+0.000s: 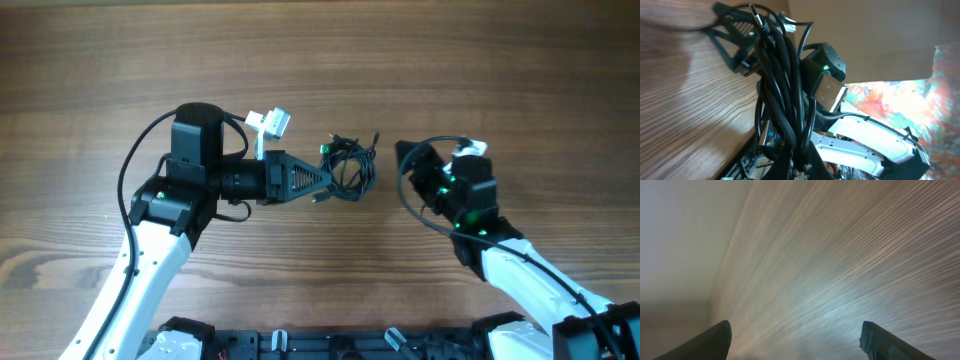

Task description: Untangle cables

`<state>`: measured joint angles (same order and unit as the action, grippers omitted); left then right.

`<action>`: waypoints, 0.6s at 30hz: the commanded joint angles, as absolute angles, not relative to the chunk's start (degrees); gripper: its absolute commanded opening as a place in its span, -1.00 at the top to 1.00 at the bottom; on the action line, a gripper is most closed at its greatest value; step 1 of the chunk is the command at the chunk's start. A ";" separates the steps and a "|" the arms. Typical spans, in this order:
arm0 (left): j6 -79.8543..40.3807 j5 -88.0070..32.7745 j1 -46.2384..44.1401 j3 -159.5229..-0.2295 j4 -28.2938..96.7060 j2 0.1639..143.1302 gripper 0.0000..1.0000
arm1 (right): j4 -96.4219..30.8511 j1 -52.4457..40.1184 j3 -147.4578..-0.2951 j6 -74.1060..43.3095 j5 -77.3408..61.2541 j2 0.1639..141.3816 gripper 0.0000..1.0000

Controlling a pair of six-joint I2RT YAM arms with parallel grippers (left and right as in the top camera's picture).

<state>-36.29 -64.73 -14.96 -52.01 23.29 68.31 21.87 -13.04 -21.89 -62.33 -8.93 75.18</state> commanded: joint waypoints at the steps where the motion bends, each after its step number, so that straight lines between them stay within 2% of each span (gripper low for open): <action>1: -35.35 -60.66 -15.22 -52.36 22.87 67.40 0.92 | 21.71 -9.72 -22.11 -58.22 -7.22 75.99 -0.73; 12: -35.35 -46.52 -15.22 -52.36 22.92 67.40 0.92 | 18.76 -4.75 -22.11 -57.01 -7.11 75.99 -0.89; 16: -35.35 -45.32 -15.22 -52.36 23.42 67.40 0.92 | 17.72 -4.40 -22.13 -56.99 -12.49 75.90 -0.90; 18: -35.33 -45.25 -15.22 -52.36 24.77 67.40 0.92 | 17.76 -4.40 -22.13 -56.97 -15.90 75.46 -1.00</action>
<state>-36.27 -47.27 -14.96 -52.01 23.68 68.31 17.72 -4.64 -21.89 -58.06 -10.07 75.18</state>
